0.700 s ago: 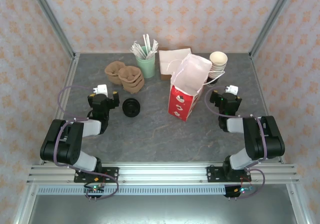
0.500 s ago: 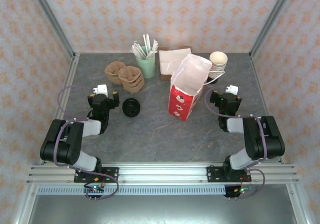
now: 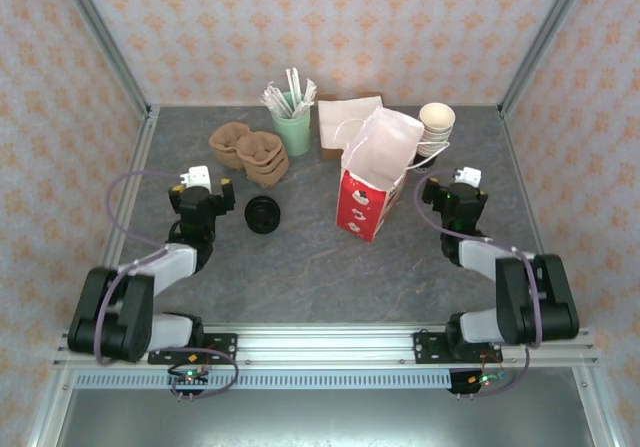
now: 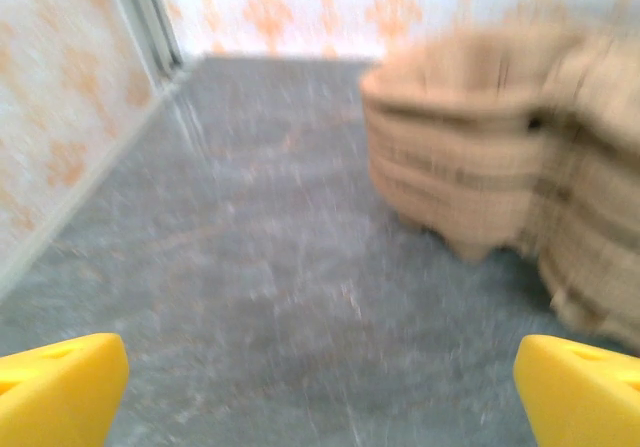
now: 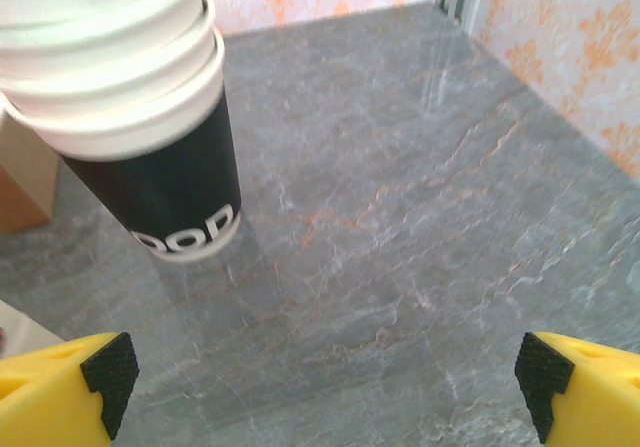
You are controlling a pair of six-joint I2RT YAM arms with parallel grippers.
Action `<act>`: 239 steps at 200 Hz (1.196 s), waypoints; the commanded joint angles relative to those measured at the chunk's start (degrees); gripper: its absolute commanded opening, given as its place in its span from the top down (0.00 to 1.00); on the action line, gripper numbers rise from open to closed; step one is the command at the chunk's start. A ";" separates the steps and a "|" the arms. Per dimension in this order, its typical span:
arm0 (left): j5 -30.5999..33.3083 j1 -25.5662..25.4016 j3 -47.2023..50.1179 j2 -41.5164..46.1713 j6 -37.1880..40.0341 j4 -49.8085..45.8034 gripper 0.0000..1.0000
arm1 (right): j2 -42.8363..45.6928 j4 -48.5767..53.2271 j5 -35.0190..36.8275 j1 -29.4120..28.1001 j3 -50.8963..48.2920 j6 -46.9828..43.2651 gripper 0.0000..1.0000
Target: Pack the takeout coffee
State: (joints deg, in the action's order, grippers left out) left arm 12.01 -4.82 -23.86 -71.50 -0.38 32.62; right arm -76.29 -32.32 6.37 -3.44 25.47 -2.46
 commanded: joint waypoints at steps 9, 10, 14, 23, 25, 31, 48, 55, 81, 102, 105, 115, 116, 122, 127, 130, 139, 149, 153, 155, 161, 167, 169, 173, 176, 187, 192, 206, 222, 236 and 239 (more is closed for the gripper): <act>5.98 -0.25 -4.83 11.40 -3.91 -13.72 0.00 | 7.02 16.73 5.32 0.19 8.24 5.21 0.01; 5.95 -0.31 -4.99 11.70 -4.14 -14.25 0.00 | 7.16 17.40 5.50 0.19 8.61 5.46 0.01; 5.86 -0.32 -5.60 13.02 -5.05 -15.77 0.00 | 7.44 19.90 5.98 0.19 10.09 6.49 0.01; 4.88 -0.37 -7.18 15.80 -7.00 -19.76 0.00 | 7.66 25.62 7.15 0.19 13.76 9.47 0.01; 4.69 -0.35 -7.72 16.38 -7.48 -20.66 0.00 | 7.70 26.93 7.47 0.19 14.53 10.43 0.01; 4.63 -0.45 -9.19 17.74 -9.43 -23.84 0.00 | 7.37 30.75 8.43 0.19 17.28 12.95 0.01; 6.87 -0.46 -15.25 19.38 -17.05 -35.60 0.00 | 5.35 42.05 8.89 0.19 25.96 19.03 0.00; 6.77 -0.49 -18.05 19.23 -18.81 -40.22 0.00 | 3.98 46.25 7.57 0.19 30.00 20.93 0.00; 3.85 -0.47 -26.66 16.75 -23.13 -53.01 0.00 | -2.53 56.12 3.44 0.19 42.18 25.54 0.01; 1.33 -0.57 -30.46 15.06 -24.90 -58.73 0.00 | -8.35 60.80 1.48 0.18 50.01 27.89 0.05; 0.65 -0.59 -30.66 15.00 -24.93 -59.07 0.00 | -9.04 61.25 1.18 0.18 51.07 27.98 0.06; -1.35 -0.66 -31.07 14.90 -24.96 -59.90 0.00 | -11.39 62.82 0.67 0.14 54.00 28.49 0.09; -1.54 -0.73 -31.12 14.90 -25.03 -59.93 0.00 | -11.49 62.90 0.62 0.17 54.30 28.57 0.09; -2.26 -0.84 -31.16 14.97 -25.31 -60.24 0.00 | -12.65 63.69 0.47 0.21 55.91 28.88 0.11; -2.76 -1.06 -31.16 15.07 -25.36 -60.38 0.00 | -13.68 64.03 0.10 0.19 57.19 28.79 0.13; -3.04 -1.12 -31.09 15.15 -25.31 -60.48 0.00 | -13.92 64.11 -0.01 0.19 57.57 28.75 0.14; -3.38 -1.43 -30.99 15.32 -25.18 -60.79 0.00 | -15.28 64.32 -0.47 0.19 59.32 28.69 0.15; -3.83 -1.74 -30.91 15.51 -25.01 -61.09 0.00 | -16.63 65.24 -0.55 0.20 61.54 28.42 0.17; -3.95 -1.78 -30.90 15.52 -24.87 -61.27 0.00 | -17.37 65.75 -0.65 0.19 62.52 28.20 0.18; -4.02 -1.77 -30.94 15.56 -24.83 -61.34 0.00 | -17.59 66.01 -0.66 0.19 62.84 28.14 0.18; -4.06 -1.86 -31.06 15.60 -24.78 -61.72 0.00 | -18.58 66.74 -0.66 0.19 64.32 27.92 0.19; -4.10 -1.97 -31.22 15.65 -24.80 -62.09 0.00 | -19.47 67.64 -0.59 0.19 65.64 27.85 0.20; -4.08 -2.00 -31.33 15.68 -24.70 -62.31 0.00 | -19.83 68.00 -0.51 0.19 66.12 27.77 0.20; -4.07 -1.96 -31.40 15.74 -24.67 -62.55 0.00 | -20.45 68.59 -0.41 0.19 66.81 27.75 0.20; -4.00 -2.02 -31.42 15.82 -24.55 -62.66 0.00 | -20.78 69.02 -0.40 0.18 67.38 27.73 0.21; -4.01 -2.16 -31.36 16.26 -24.27 -62.77 0.00 | -22.00 70.11 -0.36 0.18 69.11 27.76 0.23; -4.07 -2.23 -31.34 16.50 -24.18 -62.77 0.00 | -22.54 70.63 -0.36 0.19 69.70 27.80 0.24; -3.80 -2.32 -31.30 17.07 -24.03 -63.01 0.00 | -23.75 71.55 -0.53 0.18 70.94 28.05 0.24; -3.49 -2.39 -31.34 17.48 -23.91 -63.28 0.00 | -24.95 72.67 -0.87 0.19 72.32 28.18 0.27; -3.64 -2.48 -31.32 17.87 -23.92 -63.30 0.00 | -25.84 73.50 -1.45 0.19 73.49 27.95 0.30; -3.70 -2.52 -31.34 17.84 -23.80 -63.34 0.00 | -25.98 73.61 -1.57 0.19 73.75 27.85 0.31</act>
State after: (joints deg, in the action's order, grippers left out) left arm 8.27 -6.83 -53.65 -54.89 -24.18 -28.93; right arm -100.68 36.84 5.45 -3.44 96.49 25.30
